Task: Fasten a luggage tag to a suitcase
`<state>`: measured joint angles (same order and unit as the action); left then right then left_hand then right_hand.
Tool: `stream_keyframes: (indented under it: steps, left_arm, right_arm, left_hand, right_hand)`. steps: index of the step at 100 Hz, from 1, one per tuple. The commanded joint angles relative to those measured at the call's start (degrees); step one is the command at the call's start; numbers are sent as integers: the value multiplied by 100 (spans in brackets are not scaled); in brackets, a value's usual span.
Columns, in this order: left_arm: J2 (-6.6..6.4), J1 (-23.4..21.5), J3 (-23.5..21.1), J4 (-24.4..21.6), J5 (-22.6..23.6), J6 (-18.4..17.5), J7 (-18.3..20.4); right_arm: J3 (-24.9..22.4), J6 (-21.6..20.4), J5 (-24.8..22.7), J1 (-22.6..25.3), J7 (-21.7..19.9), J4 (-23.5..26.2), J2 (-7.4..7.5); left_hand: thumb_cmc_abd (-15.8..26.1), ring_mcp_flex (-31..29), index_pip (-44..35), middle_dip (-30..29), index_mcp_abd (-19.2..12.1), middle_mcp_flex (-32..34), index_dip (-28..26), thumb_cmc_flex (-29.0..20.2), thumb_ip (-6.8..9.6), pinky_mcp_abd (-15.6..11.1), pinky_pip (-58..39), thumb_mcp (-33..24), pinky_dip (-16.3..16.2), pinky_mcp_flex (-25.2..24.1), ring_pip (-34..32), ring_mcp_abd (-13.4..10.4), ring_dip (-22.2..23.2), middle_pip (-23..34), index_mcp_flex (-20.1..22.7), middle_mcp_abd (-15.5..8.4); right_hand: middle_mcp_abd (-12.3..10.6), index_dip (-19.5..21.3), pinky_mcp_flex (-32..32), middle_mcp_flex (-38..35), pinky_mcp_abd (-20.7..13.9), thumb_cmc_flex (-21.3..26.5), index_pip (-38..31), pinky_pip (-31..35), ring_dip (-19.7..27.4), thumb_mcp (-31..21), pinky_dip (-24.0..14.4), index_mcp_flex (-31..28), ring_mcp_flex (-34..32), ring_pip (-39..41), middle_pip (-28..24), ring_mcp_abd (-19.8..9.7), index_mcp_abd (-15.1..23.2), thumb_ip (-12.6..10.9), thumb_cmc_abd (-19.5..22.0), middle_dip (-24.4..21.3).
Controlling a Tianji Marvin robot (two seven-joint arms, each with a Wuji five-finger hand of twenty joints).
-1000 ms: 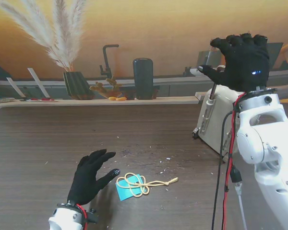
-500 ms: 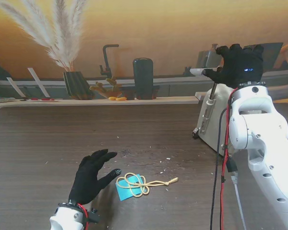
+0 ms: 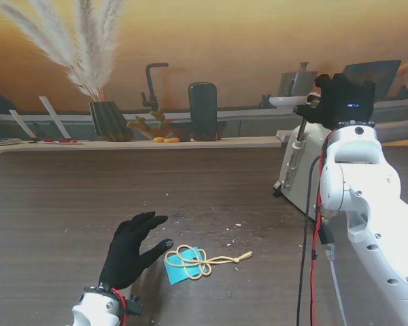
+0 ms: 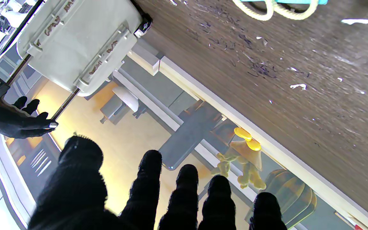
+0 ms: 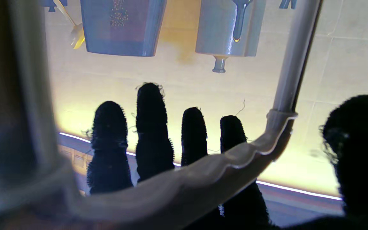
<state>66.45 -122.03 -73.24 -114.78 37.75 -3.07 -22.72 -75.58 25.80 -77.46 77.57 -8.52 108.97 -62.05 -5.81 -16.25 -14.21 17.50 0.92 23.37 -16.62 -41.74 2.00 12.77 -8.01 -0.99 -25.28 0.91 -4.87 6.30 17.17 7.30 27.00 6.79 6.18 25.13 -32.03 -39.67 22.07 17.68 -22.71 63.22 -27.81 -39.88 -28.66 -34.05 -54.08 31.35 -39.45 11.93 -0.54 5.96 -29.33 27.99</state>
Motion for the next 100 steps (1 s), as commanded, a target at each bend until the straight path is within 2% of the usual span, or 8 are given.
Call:
stream_keyframes:
  steps: [1, 23, 57, 63, 66, 73, 82, 100]
  left_arm:
    - [-3, -9, 10, -34, 24, 5, 94]
    - [-2, 2, 20, -25, 19, 12, 93]
    - [-3, 16, 36, -21, 15, 18, 103]
    - [-2, 17, 39, -21, 11, 16, 98]
    - [-1, 18, 39, -19, 9, 15, 96]
    - [-1, 20, 41, -17, 7, 13, 96]
    - [-2, 22, 42, -14, 6, 12, 99]
    - [-3, 21, 43, -17, 5, 13, 104]
  right_arm:
    - [2, -34, -91, -5, -194, -33, 17]
    - [-59, -68, -127, 41, -466, 55, 29]
    - [-80, -59, -94, 45, -651, 115, 34]
    - [-47, -27, -81, 13, -644, 76, 33]
    - [-26, -11, -69, -9, -622, 43, 32]
    - [34, 19, -34, -65, -447, -70, 28]
    - [108, 50, 32, -145, -23, -255, 14]
    - [217, -134, 66, -382, 823, -724, 4]
  left_hand:
    - [209, 2, -17, -129, -6, 12, 51, 41, -6, -463, 95, 133, -53, 3, 35, -142, -181, -12, 38, -117]
    - [207, -1, -24, -128, -5, 19, 45, 33, -7, -466, 96, 133, -51, 4, 31, -138, -180, -9, 51, -114]
    - [204, -10, -42, -122, 7, 25, 35, 20, -7, -462, 93, 132, -50, 11, 23, -141, -176, 0, 93, -115]
    - [206, -13, -41, -121, 3, 30, 34, 19, -7, -462, 92, 133, -50, 14, 21, -146, -176, 2, 93, -117]
    - [206, -17, -41, -121, 7, 33, 34, 19, -7, -460, 91, 133, -50, 15, 19, -136, -175, 3, 93, -119]
    - [209, -16, -40, -121, 11, 31, 34, 21, -8, -459, 91, 134, -50, 17, 19, -135, -175, 2, 93, -116]
    - [210, -21, -40, -121, 8, 30, 34, 21, -8, -461, 90, 134, -49, 20, 16, -133, -174, 2, 96, -113]
    - [209, -22, -40, -120, 5, 33, 33, 15, -8, -457, 89, 133, -49, 20, 15, -136, -174, 3, 94, -118]
  right_hand:
    - [-53, 172, -126, -14, 1, 279, -33, 249, -165, 50, -282, 76, -101, 301, -229, -95, -141, -103, -213, 175]
    - [-102, 235, -219, 6, -33, 573, -155, 238, -105, -1395, -540, 37, -56, 485, -221, -134, -104, -47, -716, 208]
    - [-108, 278, -260, -134, -43, 1093, -357, 67, -32, -2657, -501, -172, -164, 170, -108, -80, -77, -231, -837, 89]
    - [-131, 442, -324, -246, -62, 1430, -617, 79, -49, -2754, -497, -258, -249, 177, -192, -89, 13, -217, -722, 111]
    - [-132, 547, -378, -361, -57, 1668, -758, 116, -69, -2743, -502, -332, -323, 212, -232, -96, 87, -35, -721, 161]
    - [-155, 659, -604, -771, -46, 2297, -1233, 335, -147, -2764, -558, -562, -577, 408, -235, -144, 362, 348, -903, 358]
    - [-242, 555, -1096, -1449, -81, 2959, -2034, 959, -370, -2917, -731, -1148, -1072, 1050, -342, -275, 917, 419, -1035, 636]
    - [-448, 1633, -1858, -1968, -408, 3336, -2779, 2576, -916, -3564, -1360, -2525, -1337, 3036, -1230, -376, 1441, 614, -1356, 1198]
